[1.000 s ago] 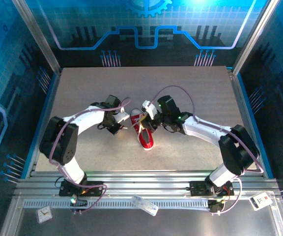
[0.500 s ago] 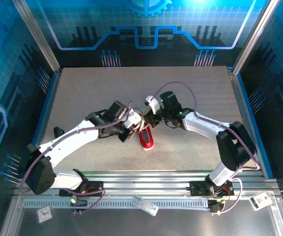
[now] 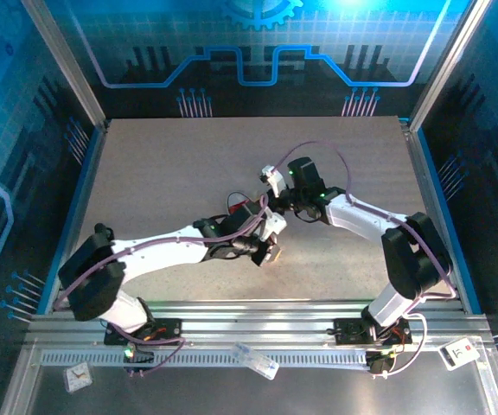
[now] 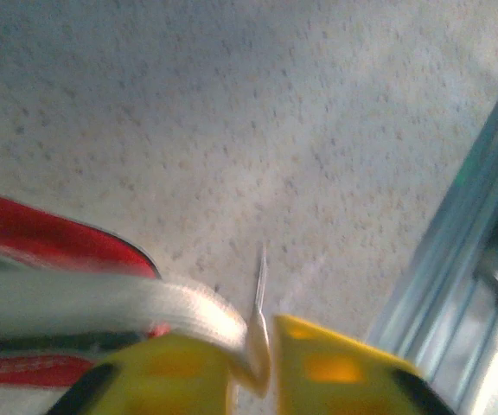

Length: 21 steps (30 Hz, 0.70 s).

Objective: Tie the shoes

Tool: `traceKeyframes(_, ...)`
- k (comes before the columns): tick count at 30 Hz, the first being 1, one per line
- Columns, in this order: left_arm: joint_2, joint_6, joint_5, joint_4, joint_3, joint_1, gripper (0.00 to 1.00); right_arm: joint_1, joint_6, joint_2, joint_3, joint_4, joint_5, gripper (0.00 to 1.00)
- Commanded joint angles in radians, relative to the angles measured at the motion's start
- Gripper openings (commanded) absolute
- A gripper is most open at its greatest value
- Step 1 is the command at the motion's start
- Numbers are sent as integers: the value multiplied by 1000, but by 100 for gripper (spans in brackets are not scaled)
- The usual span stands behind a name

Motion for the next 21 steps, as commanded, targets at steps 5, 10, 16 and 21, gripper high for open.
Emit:
traceKeyframes(5, -51, -21, -54, 74, -25, -1, 42, -8, -26, -3, -17, 20, -67, 0)
traceKeyframes(10, -159, -8, -95, 68, -121, 12, 45, -9, -40, -3, -24, 16, -57, 0)
traceKeyframes(16, -191, -181, -188, 60, -208, 47, 44, -8, -59, 0, -13, -12, -45, 0)
traceKeyframes(21, -205, -509, -152, 196, -311, 193, 44, -8, -65, -8, -11, -25, -36, 0)
